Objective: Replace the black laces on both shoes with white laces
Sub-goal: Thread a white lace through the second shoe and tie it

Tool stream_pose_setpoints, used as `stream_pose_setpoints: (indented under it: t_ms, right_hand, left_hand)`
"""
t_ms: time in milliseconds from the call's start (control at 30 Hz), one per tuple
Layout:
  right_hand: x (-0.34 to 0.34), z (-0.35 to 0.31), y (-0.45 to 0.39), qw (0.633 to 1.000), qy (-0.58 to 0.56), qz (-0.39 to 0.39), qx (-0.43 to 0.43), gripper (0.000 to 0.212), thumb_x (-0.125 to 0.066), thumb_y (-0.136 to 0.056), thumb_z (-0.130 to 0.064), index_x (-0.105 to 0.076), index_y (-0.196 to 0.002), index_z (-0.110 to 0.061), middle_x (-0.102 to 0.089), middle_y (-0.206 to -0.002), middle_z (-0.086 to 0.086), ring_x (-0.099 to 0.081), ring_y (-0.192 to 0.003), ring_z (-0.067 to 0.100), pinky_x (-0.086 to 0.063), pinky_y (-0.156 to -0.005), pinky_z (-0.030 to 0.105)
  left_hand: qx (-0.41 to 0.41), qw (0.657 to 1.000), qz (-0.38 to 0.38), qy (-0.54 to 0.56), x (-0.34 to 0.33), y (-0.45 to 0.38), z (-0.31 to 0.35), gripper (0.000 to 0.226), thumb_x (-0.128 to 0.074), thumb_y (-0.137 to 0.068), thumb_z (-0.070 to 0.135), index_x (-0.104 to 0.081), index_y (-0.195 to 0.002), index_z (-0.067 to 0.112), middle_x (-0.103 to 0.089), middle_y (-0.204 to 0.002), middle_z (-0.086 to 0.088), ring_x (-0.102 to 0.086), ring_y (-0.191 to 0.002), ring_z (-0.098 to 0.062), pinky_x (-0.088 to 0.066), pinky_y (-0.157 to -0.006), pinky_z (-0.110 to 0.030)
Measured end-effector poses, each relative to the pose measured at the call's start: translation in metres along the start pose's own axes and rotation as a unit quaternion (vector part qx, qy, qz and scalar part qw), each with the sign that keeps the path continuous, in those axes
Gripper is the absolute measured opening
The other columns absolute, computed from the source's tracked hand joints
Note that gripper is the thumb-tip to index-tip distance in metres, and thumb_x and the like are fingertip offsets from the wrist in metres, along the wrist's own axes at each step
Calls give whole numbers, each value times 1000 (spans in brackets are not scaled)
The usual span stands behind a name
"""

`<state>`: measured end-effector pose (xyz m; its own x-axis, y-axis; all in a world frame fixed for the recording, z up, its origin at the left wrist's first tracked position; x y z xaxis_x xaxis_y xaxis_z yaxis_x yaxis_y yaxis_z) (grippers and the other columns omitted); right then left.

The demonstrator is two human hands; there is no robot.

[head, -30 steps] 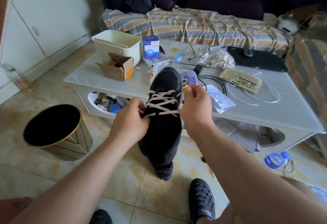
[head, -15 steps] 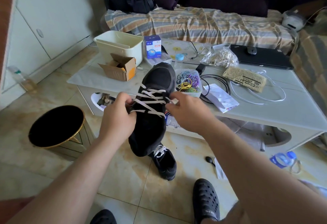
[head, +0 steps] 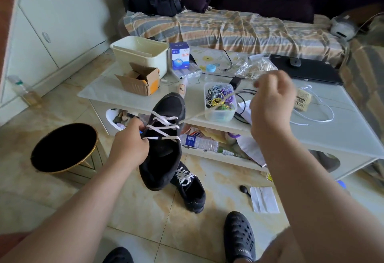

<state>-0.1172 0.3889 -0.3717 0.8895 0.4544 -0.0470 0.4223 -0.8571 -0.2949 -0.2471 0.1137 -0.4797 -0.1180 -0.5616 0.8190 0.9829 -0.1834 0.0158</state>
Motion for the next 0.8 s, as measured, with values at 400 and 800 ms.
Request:
stream_pose_setpoints:
  t_ms: [400,800]
  right_hand:
    - [-50,47,52,874,353,-327,64,23,-57,-101,-28,-68,-121,-26,-71,-115,-4,-64,-98,21,-44,-79,30]
    - [-21,42,15,891,385,-241,2,23,-51,-90,-19,-52,-71,-7,-56,-66,14,-48,-66,33,-40,-55,38]
  left_hand:
    - [-86,992,42,79,8,14,40,24,-57,-91,9,-53,-107,27,-67,-95,2,-61,-87,-31,-54,-74,-45]
    - [-58,995,45,73,19,10,30,26,-56,-93,7,-58,-111,26,-69,-97,5,-63,-87,-26,-50,-71,-37]
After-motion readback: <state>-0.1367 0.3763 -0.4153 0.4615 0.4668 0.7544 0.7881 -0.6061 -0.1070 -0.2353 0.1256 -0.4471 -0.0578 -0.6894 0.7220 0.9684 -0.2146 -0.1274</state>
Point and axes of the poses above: each hand's wrist, its own y-axis away from the middle knuckle, its own x-axis out of the back of the hand, z = x × y, the point moved 4 cm from there along -y, towards the middle knuckle
